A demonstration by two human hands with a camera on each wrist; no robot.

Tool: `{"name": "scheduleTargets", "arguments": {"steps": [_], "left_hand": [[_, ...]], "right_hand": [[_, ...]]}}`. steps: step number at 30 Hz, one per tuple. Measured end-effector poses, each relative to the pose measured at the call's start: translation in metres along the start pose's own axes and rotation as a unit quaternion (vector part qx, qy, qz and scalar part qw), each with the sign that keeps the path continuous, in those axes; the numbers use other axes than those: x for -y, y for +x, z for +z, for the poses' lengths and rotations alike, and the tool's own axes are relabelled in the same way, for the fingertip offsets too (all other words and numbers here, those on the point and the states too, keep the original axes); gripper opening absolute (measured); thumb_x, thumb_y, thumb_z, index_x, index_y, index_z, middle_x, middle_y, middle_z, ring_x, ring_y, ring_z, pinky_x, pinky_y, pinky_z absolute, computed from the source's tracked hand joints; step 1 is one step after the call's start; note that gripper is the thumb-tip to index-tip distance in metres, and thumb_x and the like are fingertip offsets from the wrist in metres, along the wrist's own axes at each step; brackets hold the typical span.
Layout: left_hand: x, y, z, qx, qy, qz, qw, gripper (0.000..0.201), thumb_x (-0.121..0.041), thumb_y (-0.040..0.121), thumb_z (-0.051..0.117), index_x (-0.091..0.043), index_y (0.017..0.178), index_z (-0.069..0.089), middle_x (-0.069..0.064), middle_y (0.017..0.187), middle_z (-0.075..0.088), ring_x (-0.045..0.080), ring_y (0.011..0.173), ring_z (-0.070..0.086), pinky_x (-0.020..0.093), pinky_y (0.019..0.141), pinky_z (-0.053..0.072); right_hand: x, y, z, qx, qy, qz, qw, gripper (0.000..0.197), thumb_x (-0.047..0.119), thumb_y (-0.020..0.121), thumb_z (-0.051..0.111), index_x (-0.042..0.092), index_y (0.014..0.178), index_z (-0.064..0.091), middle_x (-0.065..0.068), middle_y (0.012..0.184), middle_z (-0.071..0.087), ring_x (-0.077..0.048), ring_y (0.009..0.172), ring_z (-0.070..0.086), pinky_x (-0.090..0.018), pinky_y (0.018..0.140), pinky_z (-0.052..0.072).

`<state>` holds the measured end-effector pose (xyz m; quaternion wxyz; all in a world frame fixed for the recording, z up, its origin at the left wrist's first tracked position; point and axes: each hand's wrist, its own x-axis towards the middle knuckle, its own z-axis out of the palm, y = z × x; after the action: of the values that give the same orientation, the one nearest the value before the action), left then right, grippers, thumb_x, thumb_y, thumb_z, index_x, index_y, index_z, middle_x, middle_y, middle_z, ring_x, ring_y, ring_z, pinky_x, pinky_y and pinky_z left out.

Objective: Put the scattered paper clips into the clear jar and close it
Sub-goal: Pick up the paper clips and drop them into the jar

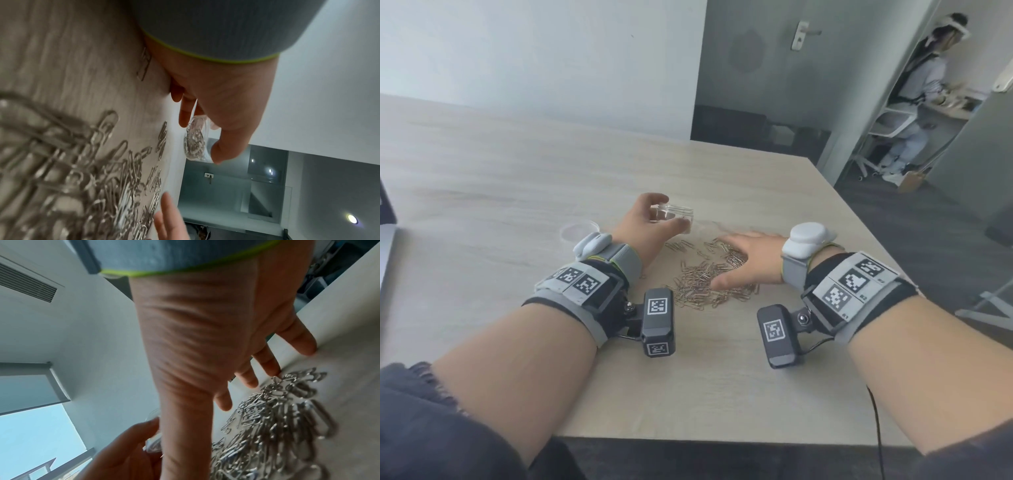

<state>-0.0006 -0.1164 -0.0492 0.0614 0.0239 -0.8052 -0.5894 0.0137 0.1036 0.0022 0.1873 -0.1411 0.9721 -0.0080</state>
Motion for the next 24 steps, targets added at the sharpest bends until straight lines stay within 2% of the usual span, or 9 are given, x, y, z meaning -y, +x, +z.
{"name": "scheduleTargets", "arguments": {"steps": [2,5,9,12,15,17,19,22,24], "left_hand": [[-0.001,0.002,0.006,0.015,-0.010,-0.001,1.000,0.055,-0.038,0.086,0.078,-0.032,0.134,0.054,-0.006,0.114,0.068,0.009,0.092,0.066,0.027,0.073,0.047],[-0.002,0.000,0.013,0.029,-0.029,-0.003,0.999,0.054,-0.036,0.086,0.080,-0.029,0.133,0.055,-0.003,0.113,0.070,0.012,0.095,0.067,0.027,0.077,0.048],[-0.008,-0.007,0.027,0.017,-0.065,-0.003,0.998,0.066,-0.049,0.069,0.076,-0.032,0.130,0.056,-0.006,0.110,0.073,0.013,0.094,0.070,0.031,0.080,0.052],[-0.011,-0.011,0.037,0.020,-0.090,0.000,0.996,0.069,-0.052,0.063,0.075,-0.033,0.127,0.057,-0.003,0.109,0.074,0.015,0.090,0.070,0.030,0.074,0.053],[-0.012,-0.012,0.034,0.037,-0.110,0.003,0.993,0.064,-0.039,0.073,0.080,-0.029,0.131,0.056,0.003,0.117,0.073,0.011,0.092,0.071,0.024,0.075,0.054],[-0.010,-0.012,0.027,0.052,-0.130,0.005,0.990,0.059,-0.018,0.083,0.082,-0.022,0.135,0.054,0.007,0.122,0.072,0.005,0.089,0.071,0.016,0.074,0.054],[-0.006,-0.010,0.021,0.084,-0.123,0.017,0.989,0.058,-0.006,0.086,0.079,-0.021,0.135,0.053,0.004,0.123,0.072,0.003,0.086,0.072,0.019,0.077,0.056],[-0.001,-0.012,0.020,0.125,-0.066,0.028,0.990,0.067,-0.026,0.066,0.083,-0.038,0.127,0.055,-0.009,0.121,0.073,0.011,0.101,0.073,0.037,0.094,0.060],[0.000,-0.013,0.023,0.142,-0.015,0.031,0.989,0.068,-0.042,0.058,0.081,-0.052,0.120,0.055,-0.020,0.118,0.073,0.009,0.108,0.072,0.043,0.100,0.058]], "right_hand": [[-0.002,0.003,0.004,0.011,-0.021,0.009,1.000,0.113,0.094,0.048,0.055,0.051,0.147,0.021,0.006,0.155,0.028,-0.025,0.143,0.027,-0.045,0.114,0.030],[0.003,0.005,0.007,-0.013,-0.011,-0.004,1.000,0.097,0.086,0.051,0.063,0.052,0.138,0.038,0.005,0.139,0.039,-0.024,0.132,0.039,-0.044,0.107,0.039],[0.013,0.012,0.005,-0.061,0.034,-0.034,0.997,0.058,0.057,0.069,0.076,0.038,0.122,0.062,0.003,0.114,0.052,-0.020,0.108,0.055,-0.034,0.092,0.047],[0.016,0.015,0.004,-0.086,0.070,-0.042,0.993,0.035,0.039,0.075,0.076,0.031,0.108,0.069,0.007,0.099,0.059,-0.018,0.091,0.058,-0.028,0.073,0.044],[0.013,0.019,0.007,-0.105,0.108,-0.044,0.988,0.021,0.030,0.076,0.075,0.029,0.096,0.068,0.010,0.085,0.058,-0.010,0.065,0.054,-0.025,0.059,0.040],[0.006,0.021,0.012,-0.116,0.168,-0.028,0.978,0.019,0.025,0.077,0.075,0.028,0.094,0.067,0.010,0.078,0.058,-0.010,0.055,0.054,-0.029,0.059,0.048],[-0.003,0.025,0.017,-0.130,0.250,-0.017,0.959,0.016,0.023,0.076,0.076,0.029,0.087,0.067,0.009,0.073,0.059,-0.016,0.053,0.059,-0.033,0.060,0.054],[-0.013,0.023,0.023,-0.146,0.339,-0.008,0.929,0.014,0.018,0.077,0.078,0.026,0.086,0.070,0.006,0.067,0.060,-0.016,0.051,0.058,-0.026,0.053,0.050],[-0.019,0.021,0.025,-0.163,0.383,-0.020,0.909,0.012,0.015,0.077,0.079,0.021,0.084,0.072,0.006,0.061,0.059,-0.012,0.050,0.056,-0.021,0.051,0.047]]}}
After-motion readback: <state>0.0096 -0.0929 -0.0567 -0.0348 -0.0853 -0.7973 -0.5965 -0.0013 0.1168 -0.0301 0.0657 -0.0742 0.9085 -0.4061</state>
